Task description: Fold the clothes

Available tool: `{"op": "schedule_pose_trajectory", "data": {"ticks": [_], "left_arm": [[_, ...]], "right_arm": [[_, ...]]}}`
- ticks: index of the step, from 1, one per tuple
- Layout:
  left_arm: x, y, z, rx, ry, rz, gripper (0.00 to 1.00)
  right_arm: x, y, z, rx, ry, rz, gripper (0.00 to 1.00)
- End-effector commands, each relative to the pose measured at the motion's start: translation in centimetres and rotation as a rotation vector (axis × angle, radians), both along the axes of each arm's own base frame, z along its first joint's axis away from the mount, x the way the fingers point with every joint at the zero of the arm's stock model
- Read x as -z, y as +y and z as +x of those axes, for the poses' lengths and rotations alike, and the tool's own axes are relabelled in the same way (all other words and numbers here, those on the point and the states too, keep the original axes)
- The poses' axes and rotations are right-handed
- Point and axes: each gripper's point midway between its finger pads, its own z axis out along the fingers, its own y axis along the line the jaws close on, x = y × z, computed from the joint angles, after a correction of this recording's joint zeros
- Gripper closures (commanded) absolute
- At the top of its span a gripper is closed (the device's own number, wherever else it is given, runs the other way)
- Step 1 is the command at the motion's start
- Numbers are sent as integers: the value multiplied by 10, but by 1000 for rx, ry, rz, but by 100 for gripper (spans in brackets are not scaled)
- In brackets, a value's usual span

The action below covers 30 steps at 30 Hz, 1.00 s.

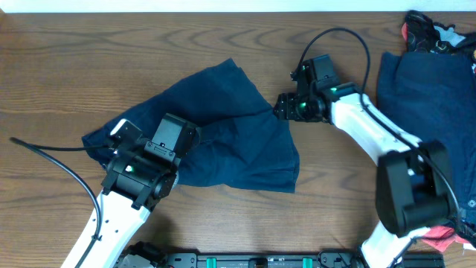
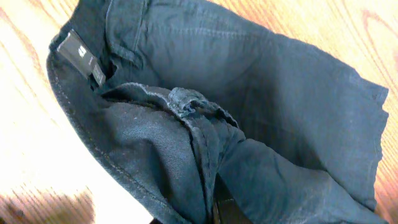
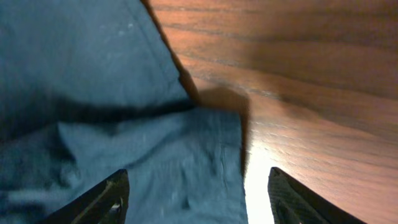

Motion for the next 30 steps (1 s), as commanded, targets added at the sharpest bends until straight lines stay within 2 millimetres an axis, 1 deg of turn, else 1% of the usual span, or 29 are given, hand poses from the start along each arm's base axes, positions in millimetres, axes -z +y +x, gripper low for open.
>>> {"op": "schedule_pose_trajectory", "data": {"ticks": [1, 4, 8, 9, 10, 12, 13, 14, 15, 18, 19, 21, 22, 25, 27, 28, 30], "left_arm": [[-2, -1, -1, -5, -1, -25, 94], [-1, -4, -3, 1, 7, -38, 94], [1, -5, -6, 6, 25, -43, 94], [2, -5, -6, 7, 29, -44, 94], [2, -5, -7, 7, 31, -44, 94], [2, -4, -8, 7, 37, -41, 94], [3, -4, -9, 7, 41, -40, 94], [3, -4, -10, 7, 46, -39, 94], [4, -3, -11, 7, 49, -37, 94], [4, -1, -13, 6, 58, -29, 94], [4, -1, -14, 5, 59, -28, 94], [3, -1, -14, 6, 54, -33, 94], [1, -1, -15, 8, 48, -39, 94], [-4, -4, -18, 18, 26, -77, 94], [-9, -8, -22, 31, 7, -119, 94], [-13, -10, -25, 38, -9, -140, 94], [-19, -9, -27, 41, -37, -159, 94]], "right_arm": [[10, 18, 4, 88, 55, 83, 27], [20, 26, 11, 107, 49, 102, 25], [39, 28, 10, 124, 80, 93, 25], [44, 28, 10, 132, 90, 86, 27], [48, 27, 10, 134, 93, 82, 33], [54, 27, 11, 136, 95, 72, 53], [55, 26, 11, 140, 92, 65, 67], [56, 23, 13, 147, 85, 52, 85], [56, 22, 14, 151, 80, 45, 99], [46, 17, 19, 133, 37, 27, 99], [38, 12, 21, 130, 20, 17, 99], [18, -3, 24, 143, -20, -10, 99], [3, -12, 27, 156, -48, -26, 99], [-51, -36, 32, 173, -169, -64, 99], [-94, -48, 30, 160, -271, -78, 99], [-118, -52, 28, 150, -329, -84, 99], [-148, -53, 24, 121, -413, -81, 99]]}}
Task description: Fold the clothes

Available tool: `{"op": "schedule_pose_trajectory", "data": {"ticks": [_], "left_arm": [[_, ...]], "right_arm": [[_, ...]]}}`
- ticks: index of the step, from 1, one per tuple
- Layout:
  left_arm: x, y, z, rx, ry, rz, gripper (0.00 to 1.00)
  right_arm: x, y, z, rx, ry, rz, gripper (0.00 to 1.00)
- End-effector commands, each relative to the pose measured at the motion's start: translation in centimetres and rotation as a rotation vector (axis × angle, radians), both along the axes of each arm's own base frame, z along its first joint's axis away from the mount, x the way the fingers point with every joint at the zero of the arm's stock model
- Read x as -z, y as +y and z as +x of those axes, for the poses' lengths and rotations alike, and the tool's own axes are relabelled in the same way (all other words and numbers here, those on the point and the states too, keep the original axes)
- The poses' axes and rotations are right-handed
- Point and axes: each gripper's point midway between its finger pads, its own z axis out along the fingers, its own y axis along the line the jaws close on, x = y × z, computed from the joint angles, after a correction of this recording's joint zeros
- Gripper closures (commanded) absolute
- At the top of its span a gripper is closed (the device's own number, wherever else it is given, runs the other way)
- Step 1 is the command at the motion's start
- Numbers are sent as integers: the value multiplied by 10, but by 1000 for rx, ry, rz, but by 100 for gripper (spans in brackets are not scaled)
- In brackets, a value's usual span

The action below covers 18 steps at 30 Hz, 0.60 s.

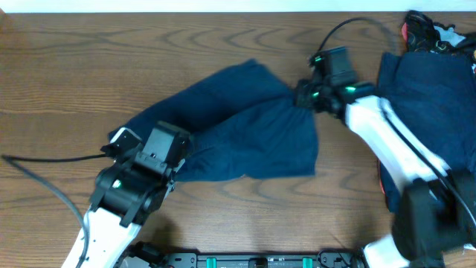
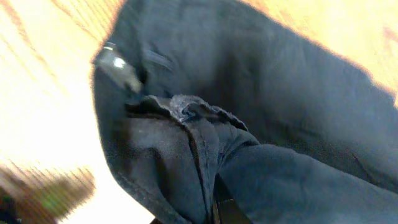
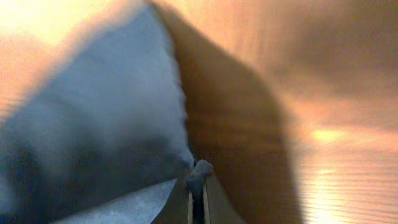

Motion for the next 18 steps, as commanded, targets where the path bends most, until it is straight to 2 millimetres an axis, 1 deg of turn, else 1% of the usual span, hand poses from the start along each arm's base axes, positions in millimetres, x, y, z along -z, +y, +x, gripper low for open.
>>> {"op": "schedule_pose_trajectory", "data": {"ticks": [1, 4, 6, 7, 11, 12, 16, 18], "left_arm": [[-15, 3, -6, -13, -62, -43, 94], [-24, 6, -6, -27, -112, -54, 94], [-26, 7, -3, -38, -130, -51, 94], [-26, 9, -1, -54, -135, -44, 94], [-24, 21, 9, -154, -153, 12, 94], [-22, 21, 14, -164, -154, 24, 94], [-14, 19, 33, -181, -151, 72, 94], [-9, 20, 43, -199, -151, 99, 94]], "right_arm": [[-76, -13, 2, -54, -231, -83, 99], [-107, -4, 2, -129, -343, -117, 99], [-117, 6, 5, -169, -394, -129, 99], [-118, 11, 8, -180, -412, -130, 99], [-113, 24, 26, -193, -453, -121, 99], [-109, 26, 34, -191, -464, -119, 99], [-96, 32, 53, -186, -487, -114, 99], [-92, 33, 63, -179, -508, -114, 99]]}}
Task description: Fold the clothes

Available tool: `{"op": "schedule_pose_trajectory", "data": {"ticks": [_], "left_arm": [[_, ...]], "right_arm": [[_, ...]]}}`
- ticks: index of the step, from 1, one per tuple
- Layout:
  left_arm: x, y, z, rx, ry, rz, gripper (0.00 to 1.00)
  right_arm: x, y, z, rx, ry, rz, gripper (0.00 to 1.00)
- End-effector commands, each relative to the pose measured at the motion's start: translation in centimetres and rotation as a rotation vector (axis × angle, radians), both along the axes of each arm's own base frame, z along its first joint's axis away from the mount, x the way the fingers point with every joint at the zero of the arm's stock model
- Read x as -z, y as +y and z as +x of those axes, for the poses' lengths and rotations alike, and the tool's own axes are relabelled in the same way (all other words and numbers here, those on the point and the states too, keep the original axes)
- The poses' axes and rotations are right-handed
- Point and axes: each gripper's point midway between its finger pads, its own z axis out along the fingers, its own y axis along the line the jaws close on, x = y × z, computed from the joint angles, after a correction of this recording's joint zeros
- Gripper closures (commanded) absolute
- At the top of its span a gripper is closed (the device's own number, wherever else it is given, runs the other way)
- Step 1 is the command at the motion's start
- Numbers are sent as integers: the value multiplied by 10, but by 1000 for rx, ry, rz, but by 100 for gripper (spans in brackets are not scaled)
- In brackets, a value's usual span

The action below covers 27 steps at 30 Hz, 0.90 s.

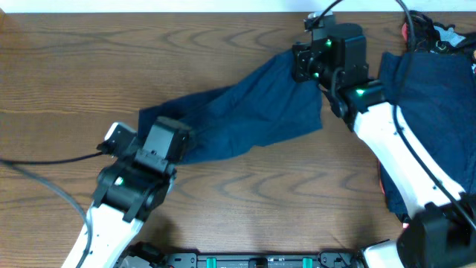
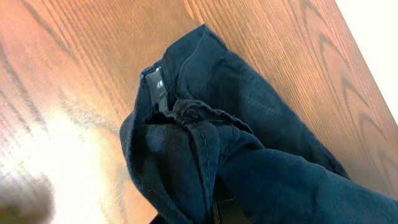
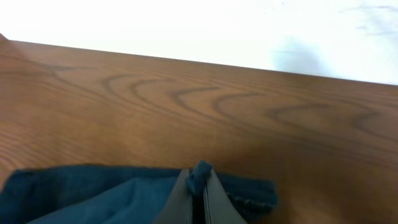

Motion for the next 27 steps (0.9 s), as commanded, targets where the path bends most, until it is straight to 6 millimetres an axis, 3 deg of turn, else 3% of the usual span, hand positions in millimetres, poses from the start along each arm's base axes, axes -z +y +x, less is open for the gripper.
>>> {"op": "schedule_pose_trajectory", "data": {"ticks": [1, 6, 9, 12, 17, 19, 21, 24, 27], "left_arm": [[0, 16, 15, -82, -26, 81, 94], [3, 29, 37, -162, -61, 53, 94], [7, 29, 36, -143, -33, 15, 94], [17, 15, 28, -44, 48, -25, 94], [38, -1, -7, 37, 235, -102, 94], [41, 2, -17, 57, 282, -80, 94], [43, 4, -23, 67, 312, -66, 94], [44, 5, -26, 79, 328, -55, 94], [44, 5, -26, 79, 326, -56, 94]], "right_arm": [[3, 1, 13, 4, -42, -29, 99], [9, 0, 24, 24, -63, -39, 99], [30, -10, 15, 57, 22, -89, 99], [66, -23, -10, 65, 196, -157, 99], [118, -64, -66, 137, 501, -320, 96], [124, -73, -73, 171, 536, -344, 82], [125, -73, -74, 171, 538, -343, 77], [124, -69, -71, 164, 528, -325, 79], [124, -60, -73, 138, 544, -277, 91]]}}
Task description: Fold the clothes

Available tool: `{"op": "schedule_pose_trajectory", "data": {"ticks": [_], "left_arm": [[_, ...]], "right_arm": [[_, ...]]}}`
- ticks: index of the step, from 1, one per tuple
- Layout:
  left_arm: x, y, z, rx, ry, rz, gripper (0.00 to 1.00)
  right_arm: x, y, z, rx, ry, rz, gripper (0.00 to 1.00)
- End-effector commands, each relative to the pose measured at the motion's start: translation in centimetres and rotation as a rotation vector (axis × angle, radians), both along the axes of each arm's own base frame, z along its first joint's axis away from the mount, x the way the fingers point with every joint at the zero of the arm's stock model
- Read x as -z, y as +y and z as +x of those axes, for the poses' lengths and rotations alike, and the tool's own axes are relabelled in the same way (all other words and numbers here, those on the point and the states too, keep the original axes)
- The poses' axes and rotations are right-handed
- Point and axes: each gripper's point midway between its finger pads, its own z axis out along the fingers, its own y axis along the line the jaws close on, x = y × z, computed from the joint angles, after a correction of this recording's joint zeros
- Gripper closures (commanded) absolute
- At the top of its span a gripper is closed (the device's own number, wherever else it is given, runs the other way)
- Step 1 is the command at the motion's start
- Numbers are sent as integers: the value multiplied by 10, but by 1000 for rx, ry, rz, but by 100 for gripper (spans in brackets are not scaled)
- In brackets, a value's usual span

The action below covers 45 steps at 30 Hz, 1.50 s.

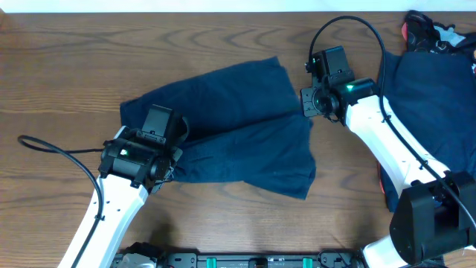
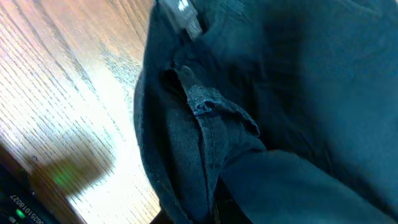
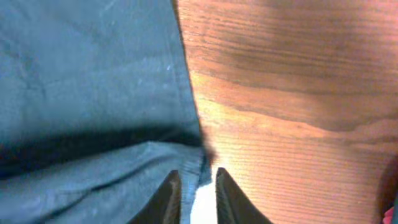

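Observation:
A dark navy pair of shorts (image 1: 230,123) lies spread across the middle of the wooden table, one layer overlapping the other. My left gripper (image 1: 175,146) is shut on the bunched waistband at the garment's left end, near the sewn-in label (image 2: 181,11); its fingers (image 2: 214,208) are buried in cloth. My right gripper (image 1: 309,113) sits low at the garment's right edge. Its fingers (image 3: 168,194) stand slightly apart, and the hem corner (image 3: 202,167) lies loose between them.
A heap of other clothes lies at the right edge: a large blue garment (image 1: 428,89) with red and black pieces (image 1: 424,30) behind it. The left arm's black cable (image 1: 59,149) trails over the table at the left.
The shorts were stretched taut between both grippers toward the far right; now they lie spread on the table. My right gripper has come nearer and lower, and its fingers have parted.
The shorts lay crumpled with my left gripper shut on the waistband and my right open at their right edge. Then the right was shut on that edge. Then the cloth was held stretched toward the far edge. Now it lies flatter and the right fingers are parted.

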Motion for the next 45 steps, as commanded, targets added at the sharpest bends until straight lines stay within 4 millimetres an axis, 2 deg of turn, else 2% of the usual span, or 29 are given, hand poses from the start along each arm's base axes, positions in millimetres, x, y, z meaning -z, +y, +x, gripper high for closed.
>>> {"op": "schedule_pose_trajectory", "data": {"ticks": [1, 3, 6, 8, 14, 20, 25, 27, 29, 31, 33, 38, 42, 45], "left_arm": [[-4, 2, 0, 15, -5, 6, 94], [-4, 2, 0, 15, -5, 6, 94], [-4, 2, 0, 16, -6, 6, 94], [-4, 2, 0, 15, -7, 6, 94], [-4, 2, 0, 16, -7, 6, 94], [-4, 2, 0, 16, -6, 6, 94], [-4, 2, 0, 17, -6, 6, 94], [-4, 2, 0, 20, -5, 7, 93], [-4, 2, 0, 20, -5, 7, 94], [-4, 2, 0, 19, -5, 7, 94], [-4, 2, 0, 20, -5, 7, 94], [-4, 2, 0, 24, -5, 8, 94], [-4, 2, 0, 23, -5, 8, 94], [-4, 2, 0, 23, -5, 8, 94]], "right_arm": [[3, 0, 0, 15, 19, 39, 91], [3, 3, -1, 12, 22, 46, 90], [6, 4, -6, 6, 44, 54, 66], [12, 6, -15, 25, 94, 75, 58], [43, 8, -39, 243, 263, 133, 52], [82, 20, -43, 310, 358, 152, 52], [110, 23, -33, 317, 363, 152, 51], [116, 24, -31, 319, 365, 152, 57], [117, 24, -30, 318, 363, 152, 71], [116, 23, -29, 321, 359, 154, 70], [112, 19, -28, 329, 356, 157, 64], [98, 15, -23, 337, 325, 174, 69], [88, 14, -20, 339, 302, 186, 66], [86, 14, -20, 338, 299, 190, 76]]}}
